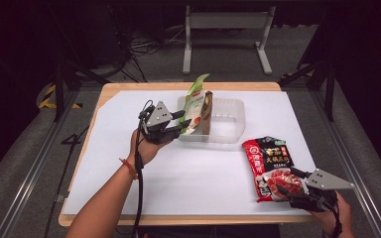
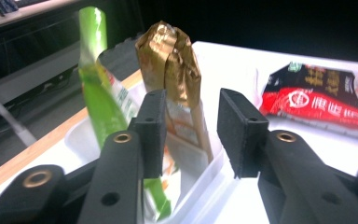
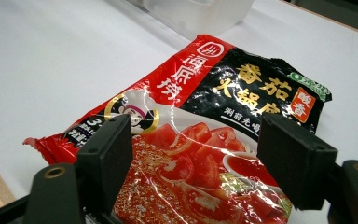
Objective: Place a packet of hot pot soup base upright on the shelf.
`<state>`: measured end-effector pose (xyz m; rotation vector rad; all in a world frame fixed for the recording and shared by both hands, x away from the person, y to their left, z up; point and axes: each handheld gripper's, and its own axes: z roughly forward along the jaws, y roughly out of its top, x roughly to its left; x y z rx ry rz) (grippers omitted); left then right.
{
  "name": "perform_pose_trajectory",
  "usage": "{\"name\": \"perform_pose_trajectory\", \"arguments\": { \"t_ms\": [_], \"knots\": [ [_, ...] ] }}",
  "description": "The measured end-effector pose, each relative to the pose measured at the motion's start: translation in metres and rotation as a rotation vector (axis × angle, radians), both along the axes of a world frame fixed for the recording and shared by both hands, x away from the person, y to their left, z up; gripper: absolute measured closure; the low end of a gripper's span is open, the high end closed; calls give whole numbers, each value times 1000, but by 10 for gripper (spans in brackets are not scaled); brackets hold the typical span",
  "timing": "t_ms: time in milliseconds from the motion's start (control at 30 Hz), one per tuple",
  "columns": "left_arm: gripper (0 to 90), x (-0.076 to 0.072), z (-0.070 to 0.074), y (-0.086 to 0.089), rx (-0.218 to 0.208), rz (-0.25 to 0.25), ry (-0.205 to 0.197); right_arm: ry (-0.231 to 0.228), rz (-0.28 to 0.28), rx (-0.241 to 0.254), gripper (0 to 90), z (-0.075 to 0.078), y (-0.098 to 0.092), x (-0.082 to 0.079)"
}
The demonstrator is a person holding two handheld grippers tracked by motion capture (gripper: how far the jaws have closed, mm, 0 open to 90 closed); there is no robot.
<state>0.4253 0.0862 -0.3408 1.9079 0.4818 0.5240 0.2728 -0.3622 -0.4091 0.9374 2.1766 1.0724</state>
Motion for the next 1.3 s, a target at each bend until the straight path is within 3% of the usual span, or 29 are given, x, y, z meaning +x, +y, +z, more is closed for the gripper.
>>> {"name": "perform_pose_trajectory", "arguments": {
  "t_ms": [267,533,667,900,967,1067,1167,1300],
  "knots": [
    [525,-10,-12,23,57,19,18,5,1,19,363,3,-4,0],
    [404,-30,-32,52,124,15,40,14,-31,30,564,5,-12,2],
    [370,-38,-44,65,113,17,60,10,-66,24,640,6,-17,3],
    [361,-56,-72,82,150,31,116,13,-223,-7,887,5,-36,14],
    [361,-63,-76,86,154,28,132,45,-276,18,900,1,-45,21],
    [343,-74,-83,90,160,29,135,105,-303,25,899,-6,-52,30],
    [300,-82,-88,94,157,42,127,178,-295,35,879,-13,-54,36],
    [245,-83,-91,97,115,51,139,209,-281,25,887,-19,-49,40]
  ]
}}
